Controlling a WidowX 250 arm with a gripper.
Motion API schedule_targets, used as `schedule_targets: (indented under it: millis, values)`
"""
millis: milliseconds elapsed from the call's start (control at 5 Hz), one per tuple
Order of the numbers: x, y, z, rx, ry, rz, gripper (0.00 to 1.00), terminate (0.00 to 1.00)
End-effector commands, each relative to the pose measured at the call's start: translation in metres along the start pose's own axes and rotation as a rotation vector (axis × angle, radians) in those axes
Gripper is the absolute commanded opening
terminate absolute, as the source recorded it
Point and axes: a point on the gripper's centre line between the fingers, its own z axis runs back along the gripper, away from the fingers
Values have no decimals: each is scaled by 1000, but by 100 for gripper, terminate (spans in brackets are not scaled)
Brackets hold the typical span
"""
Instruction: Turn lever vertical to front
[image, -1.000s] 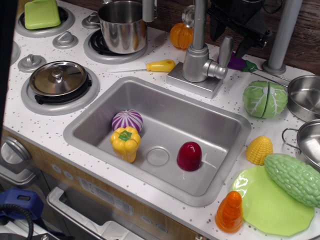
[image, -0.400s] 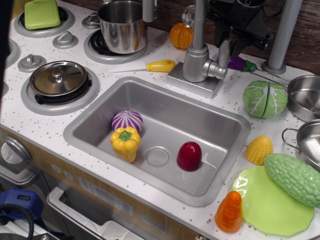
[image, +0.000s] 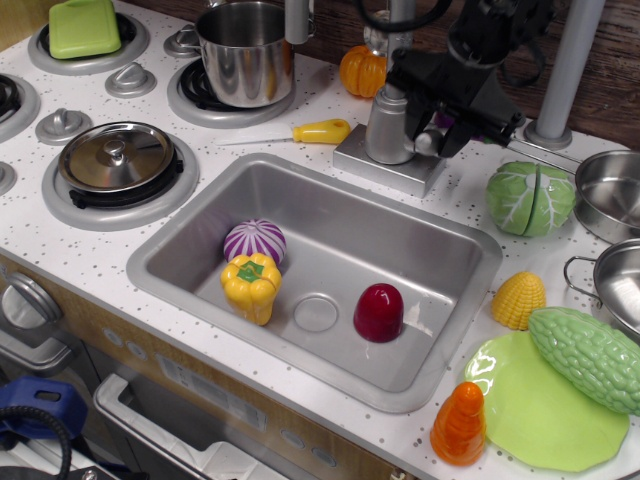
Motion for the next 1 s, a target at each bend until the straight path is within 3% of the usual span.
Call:
schedule_targets:
  millis: [0,600,800]
  values:
    - [-3,7,10,-45,-78,41,0,0]
    - [-9,9,-11,-105,-74,63,0,0]
    - [-7,12,-8,-111,-62,49,0,100]
